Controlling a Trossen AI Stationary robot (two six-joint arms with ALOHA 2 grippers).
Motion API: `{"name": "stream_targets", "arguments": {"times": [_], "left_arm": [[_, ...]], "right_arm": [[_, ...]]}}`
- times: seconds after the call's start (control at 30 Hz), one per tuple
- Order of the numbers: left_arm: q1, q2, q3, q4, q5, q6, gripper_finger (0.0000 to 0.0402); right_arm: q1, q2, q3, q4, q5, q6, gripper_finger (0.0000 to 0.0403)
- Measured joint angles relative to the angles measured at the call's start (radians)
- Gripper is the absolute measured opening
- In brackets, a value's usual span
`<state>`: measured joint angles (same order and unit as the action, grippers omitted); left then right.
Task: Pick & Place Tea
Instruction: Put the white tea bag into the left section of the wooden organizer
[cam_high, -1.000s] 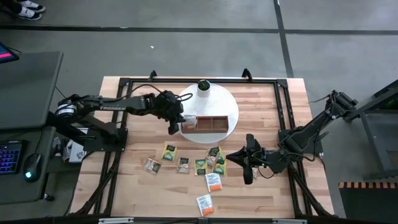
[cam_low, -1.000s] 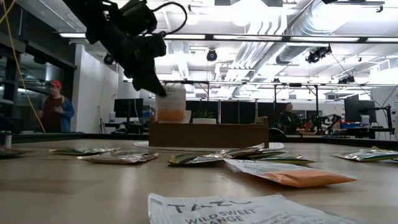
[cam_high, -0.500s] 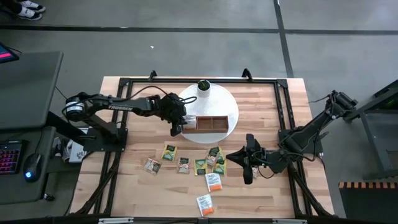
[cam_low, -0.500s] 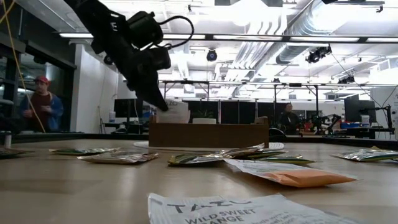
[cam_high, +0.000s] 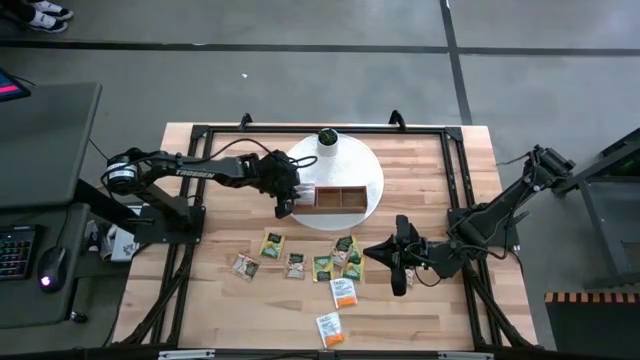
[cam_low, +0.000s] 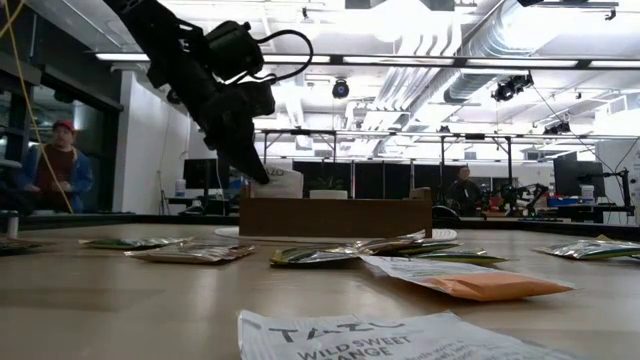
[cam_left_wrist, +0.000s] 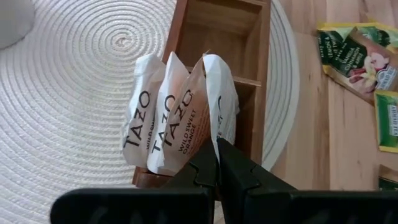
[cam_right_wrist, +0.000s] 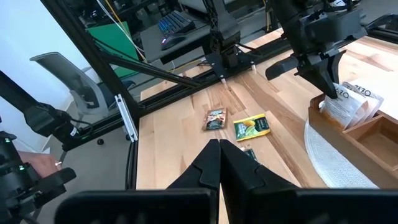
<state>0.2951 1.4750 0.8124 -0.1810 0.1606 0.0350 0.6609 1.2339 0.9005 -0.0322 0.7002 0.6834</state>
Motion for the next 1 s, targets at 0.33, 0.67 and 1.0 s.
{"name": "stream_targets", "arguments": {"times": [0.33,0.67,1.0], "left_arm": [[0.000,0.000,0.000,0.001,-0.028,0.056,0.0001],[0.000,0.000,0.000,0.010,-0.010,0.058,0.0089],[-0.001,0.000,0.064,-0.037,-0.071,0.060,0.0213]], "right_arm": [[0.000,0.000,0.001,0.000,0.000,0.000,0.0000],[0.000,0.000,0.001,0.000,0.000,-0.002,0.0000],[0.000,0.000,0.002,-0.003,-0.002,-0.003,0.0000]]}}
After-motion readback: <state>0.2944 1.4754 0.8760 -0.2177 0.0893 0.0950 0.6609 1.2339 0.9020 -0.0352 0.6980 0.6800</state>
